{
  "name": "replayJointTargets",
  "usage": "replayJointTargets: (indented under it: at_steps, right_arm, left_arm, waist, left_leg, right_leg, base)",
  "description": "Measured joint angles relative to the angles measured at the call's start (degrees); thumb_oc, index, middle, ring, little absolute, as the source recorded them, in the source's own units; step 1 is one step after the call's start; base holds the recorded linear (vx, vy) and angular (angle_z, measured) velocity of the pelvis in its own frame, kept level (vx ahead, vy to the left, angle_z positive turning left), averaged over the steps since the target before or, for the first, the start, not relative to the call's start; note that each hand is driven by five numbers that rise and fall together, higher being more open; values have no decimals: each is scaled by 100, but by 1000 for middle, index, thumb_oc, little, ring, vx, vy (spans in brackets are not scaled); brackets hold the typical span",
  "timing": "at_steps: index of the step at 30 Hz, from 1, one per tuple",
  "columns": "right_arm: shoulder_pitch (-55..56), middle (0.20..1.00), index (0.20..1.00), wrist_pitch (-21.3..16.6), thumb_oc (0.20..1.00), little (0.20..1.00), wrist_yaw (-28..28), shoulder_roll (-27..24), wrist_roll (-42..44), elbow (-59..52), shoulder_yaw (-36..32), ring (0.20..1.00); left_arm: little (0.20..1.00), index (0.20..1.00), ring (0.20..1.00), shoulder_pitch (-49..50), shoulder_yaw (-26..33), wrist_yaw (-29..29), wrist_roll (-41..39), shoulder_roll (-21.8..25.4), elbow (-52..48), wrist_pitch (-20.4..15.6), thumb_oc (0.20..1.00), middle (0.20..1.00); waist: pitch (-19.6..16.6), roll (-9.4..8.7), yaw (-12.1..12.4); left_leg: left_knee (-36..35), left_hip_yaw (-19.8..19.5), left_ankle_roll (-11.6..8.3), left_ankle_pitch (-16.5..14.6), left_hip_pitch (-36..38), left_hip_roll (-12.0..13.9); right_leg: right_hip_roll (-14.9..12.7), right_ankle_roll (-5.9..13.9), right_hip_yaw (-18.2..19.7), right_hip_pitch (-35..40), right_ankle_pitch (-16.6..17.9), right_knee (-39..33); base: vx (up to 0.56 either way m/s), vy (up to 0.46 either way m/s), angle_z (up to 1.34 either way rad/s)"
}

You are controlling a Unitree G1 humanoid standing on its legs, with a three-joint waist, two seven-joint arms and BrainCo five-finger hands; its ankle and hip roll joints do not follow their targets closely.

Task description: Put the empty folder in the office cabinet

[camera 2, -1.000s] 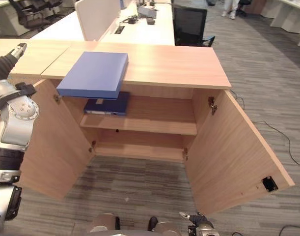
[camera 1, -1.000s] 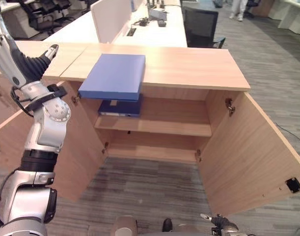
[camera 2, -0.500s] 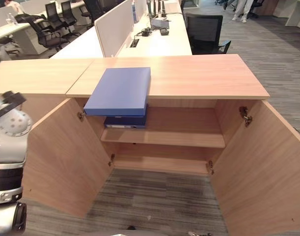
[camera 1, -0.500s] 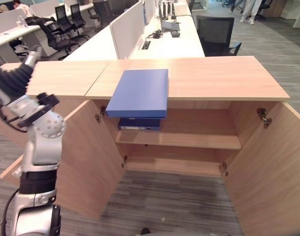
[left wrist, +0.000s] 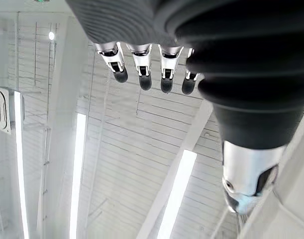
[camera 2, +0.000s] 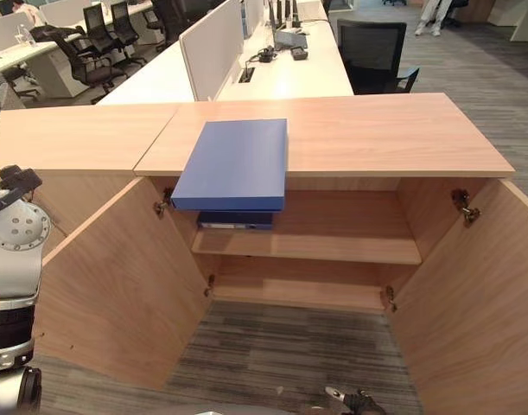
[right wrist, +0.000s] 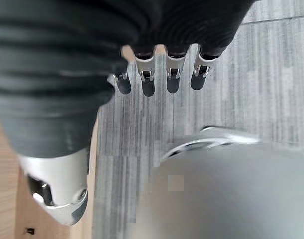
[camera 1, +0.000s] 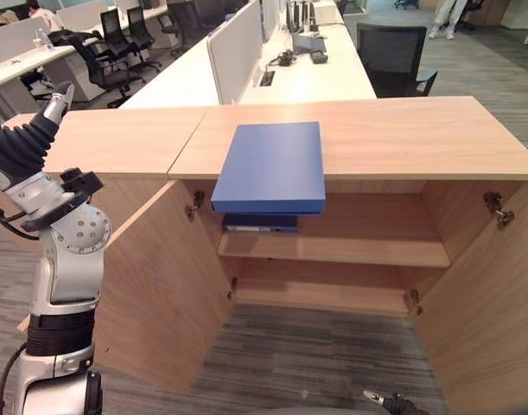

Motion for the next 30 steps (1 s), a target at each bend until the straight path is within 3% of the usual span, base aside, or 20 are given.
replayJointTargets:
  at_steps: [2,4,5,6,8,10,12,17,20,21,22,25,26,27,28,29,30]
  right_arm:
    - [-34,1000,1000,-2,1000,1000,-2,-4,0,-7,5,1000]
    - [-32,1000,1000,-5,1000,1000,-3,1,2,-18,14,1000]
    - [-32,1000,1000,-7,1000,1000,-5,11,2,-26,20,1000]
    - [13,1000,1000,-4,1000,1000,-14,48,2,-1,12,1000]
    - [89,1000,1000,-13,1000,1000,-12,43,1,-8,8,1000]
    - [117,1000,1000,-11,1000,1000,-7,50,1,-7,5,1000]
    - [88,1000,1000,-17,1000,1000,-1,10,1,-43,18,1000]
    - [72,1000,1000,-44,1000,1000,6,-90,1,-253,29,1000]
    - [47,1000,1000,-53,1000,1000,2,-17,1,-223,27,1000]
    - [-6,1000,1000,-61,1000,1000,-3,-35,2,-229,-54,1000]
    - [-100,1000,1000,-49,1000,1000,-21,-11,2,-202,-44,1000]
    - [-43,1000,1000,-41,1000,1000,-77,-182,1,-102,-32,1000]
    - [-84,1000,1000,-91,1000,1000,-120,-333,2,-176,-139,1000]
    - [-143,1000,1000,-50,1000,1000,-135,-296,2,-160,-195,1000]
    - [-33,1000,1000,-17,1000,1000,-126,-198,1,-161,-195,1000]
    - [30,1000,1000,-15,1000,1000,-114,-159,1,-169,-207,1000]
    - [159,1000,1000,-28,1000,1000,-106,-160,1,-179,-222,1000]
  left_arm:
    - [1000,1000,1000,36,-30,-54,53,-100,41,-17,1000,1000]
    - [1000,1000,1000,36,-94,-98,53,-143,55,-21,1000,1000]
    - [1000,1000,1000,39,-170,-130,59,-148,57,-29,1000,1000]
    - [1000,1000,1000,106,-201,-232,67,-168,46,-42,1000,1000]
    - [1000,1000,1000,469,-200,-331,92,-222,2,-112,1000,1000]
    - [1000,1000,1000,798,-149,-473,96,-222,-126,-207,1000,1000]
    - [1000,1000,1000,952,-154,-626,101,-273,-235,-317,1000,1000]
    - [1000,1000,1000,1119,-361,-874,75,-517,-212,-470,1000,1000]
    - [1000,1000,1000,1127,-604,-1100,35,-520,-201,-484,1000,1000]
    - [1000,1000,1000,1033,-707,-1127,-109,-625,-172,-543,1000,1000]
    - [1000,1000,1000,874,-817,-1190,-199,-591,-196,-615,1000,1000]
    - [1000,1000,1000,1344,-804,-1301,-335,-565,-199,-651,1000,1000]
    - [1000,1000,1000,1390,-574,-1331,-364,-564,-226,-696,1000,1000]
    - [1000,1000,1000,1405,-528,-1342,-393,-554,-236,-694,1000,1000]
    - [1000,1000,1000,1542,-493,-1368,-404,-502,-256,-696,1000,1000]
    - [1000,1000,1000,1832,-380,-1420,-399,-394,-308,-710,1000,1000]
    - [1000,1000,1000,2176,-207,-1501,-398,-286,-376,-697,1000,1000]
  waist:
    - [68,20,-35]
    - [128,16,-105]
    - [168,-101,-187]
    - [184,-210,-236]
    - [155,-123,-168]
    - [17,-8,-157]
    - [-51,67,-23]
    - [-95,24,2]
    - [49,-234,36]
    - [183,-324,22]
    - [361,-586,-26]
    - [372,-621,10]
    - [318,-324,13]
    - [373,-253,41]
    - [319,-387,-12]
    - [294,-390,-38]
    - [255,-297,-18]
  left_leg:
    - [49,-67,14,40,-6,162]
    - [42,-207,-61,37,21,239]
    - [-4,-337,-124,54,57,244]
    - [-12,-437,-273,8,199,243]
    - [-12,-503,-540,-150,420,454]
    - [-11,-573,-653,-202,445,663]
    - [51,-563,-760,-166,518,899]
    - [122,-712,-850,-127,493,1102]
    - [527,-836,-886,-126,260,1124]
    - [1410,-1006,-1081,-172,-447,1135]
    - [2078,-1054,-1132,-146,-997,1014]
    - [1198,-682,-1030,-155,-710,950]
    - [858,-698,-579,-486,-481,788]
    - [565,-672,-661,-329,-408,843]
    - [446,-643,-661,-294,-334,729]
    - [269,-585,-700,-210,-134,721]
    - [183,-600,-703,-203,6,770]
  right_leg:
    - [244,53,7,-75,182,-660]
    - [434,229,335,-237,570,-1271]
    - [506,207,618,-177,834,-1639]
    - [526,91,630,-58,1224,-1725]
    - [720,-115,538,274,1605,-1999]
    - [959,-171,460,591,1728,-2520]
    - [1210,-391,425,647,1730,-2490]
    - [1400,-483,299,725,1554,-2494]
    - [1420,-560,164,731,1494,-2463]
    - [1438,-789,6,461,1324,-2049]
    - [1211,-877,-122,168,1023,-1622]
    - [1279,-853,-167,122,974,-1573]
    - [1399,-648,-114,-34,910,-1550]
    - [1400,-709,-105,-244,706,-883]
    - [1230,-628,-40,-166,486,-631]
    - [1262,-763,-17,19,450,-837]
    - [1331,-682,-10,213,485,-1066]
  base:
    - [86,-125,25]
    - [109,-128,39]
    - [113,-148,69]
    - [147,-172,59]
    - [230,-221,19]
    - [183,-208,9]
    - [139,-217,-2]
    - [68,-207,11]
    - [-101,-216,33]
    - [-79,-186,81]
    - [71,-51,99]
    - [63,25,16]
    - [181,90,-37]
    - [179,92,-23]
    - [190,110,-6]
    - [68,63,1]
    - [41,47,-8]
